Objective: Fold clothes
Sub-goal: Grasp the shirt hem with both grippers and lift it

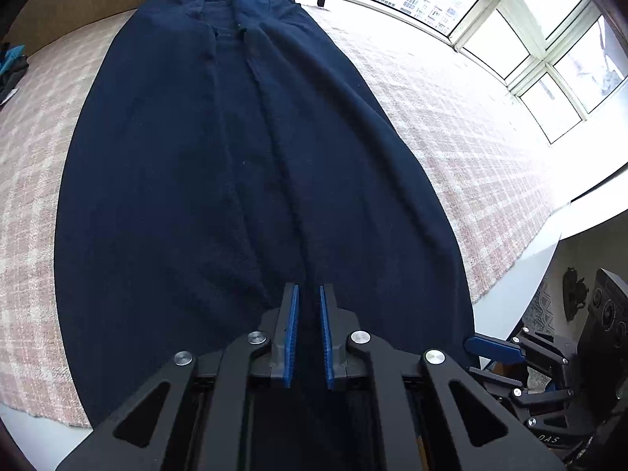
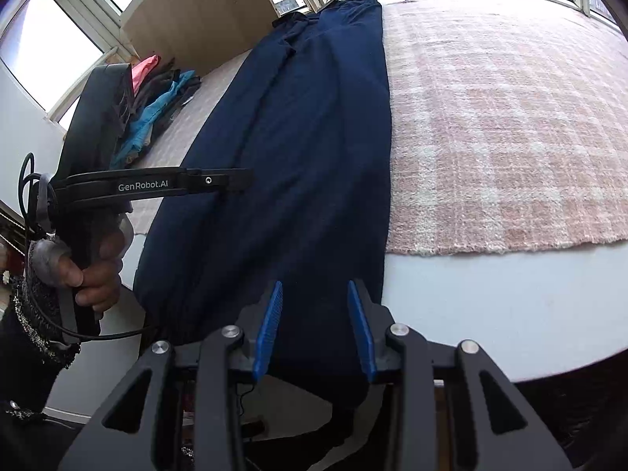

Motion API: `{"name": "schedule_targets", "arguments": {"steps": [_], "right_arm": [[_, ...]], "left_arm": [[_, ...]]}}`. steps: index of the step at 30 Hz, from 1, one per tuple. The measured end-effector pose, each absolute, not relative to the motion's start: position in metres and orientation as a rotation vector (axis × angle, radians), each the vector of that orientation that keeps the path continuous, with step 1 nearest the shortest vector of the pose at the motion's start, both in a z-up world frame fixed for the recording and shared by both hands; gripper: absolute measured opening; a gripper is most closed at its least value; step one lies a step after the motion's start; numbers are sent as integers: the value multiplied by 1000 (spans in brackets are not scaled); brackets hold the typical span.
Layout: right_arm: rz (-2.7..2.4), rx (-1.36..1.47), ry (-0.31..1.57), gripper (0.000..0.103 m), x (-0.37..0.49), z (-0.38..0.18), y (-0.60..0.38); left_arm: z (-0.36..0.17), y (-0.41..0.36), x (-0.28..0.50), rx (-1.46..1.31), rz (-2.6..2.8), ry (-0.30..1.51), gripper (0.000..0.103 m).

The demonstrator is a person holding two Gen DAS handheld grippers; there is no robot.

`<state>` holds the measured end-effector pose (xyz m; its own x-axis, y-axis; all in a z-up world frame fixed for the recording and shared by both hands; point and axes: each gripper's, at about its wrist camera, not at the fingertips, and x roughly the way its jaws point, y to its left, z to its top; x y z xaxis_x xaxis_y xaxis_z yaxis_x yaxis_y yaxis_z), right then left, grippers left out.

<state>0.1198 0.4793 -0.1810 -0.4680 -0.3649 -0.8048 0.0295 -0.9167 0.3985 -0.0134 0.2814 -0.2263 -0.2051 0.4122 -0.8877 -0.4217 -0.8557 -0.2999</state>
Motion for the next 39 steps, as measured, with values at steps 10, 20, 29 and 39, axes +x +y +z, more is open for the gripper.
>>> {"name": "schedule_targets", "arguments": {"steps": [10,20,29,39], "right_arm": [[-2470,1492,-409,35,117,-177,471],[-2442,1473,-451,35,119,-179,477],[-2423,1491,-445,35,124,-177,478],[-2349,1560,-848,51,191,-184,512]], "left_arm": [[-223,309,10,-1503,2103,140,10],[-211,311,39,-1401,2125,128,1],[-209,307,59,-1464,2153,167,2],[-175,182,157,-1573,2172,-86,29]]}}
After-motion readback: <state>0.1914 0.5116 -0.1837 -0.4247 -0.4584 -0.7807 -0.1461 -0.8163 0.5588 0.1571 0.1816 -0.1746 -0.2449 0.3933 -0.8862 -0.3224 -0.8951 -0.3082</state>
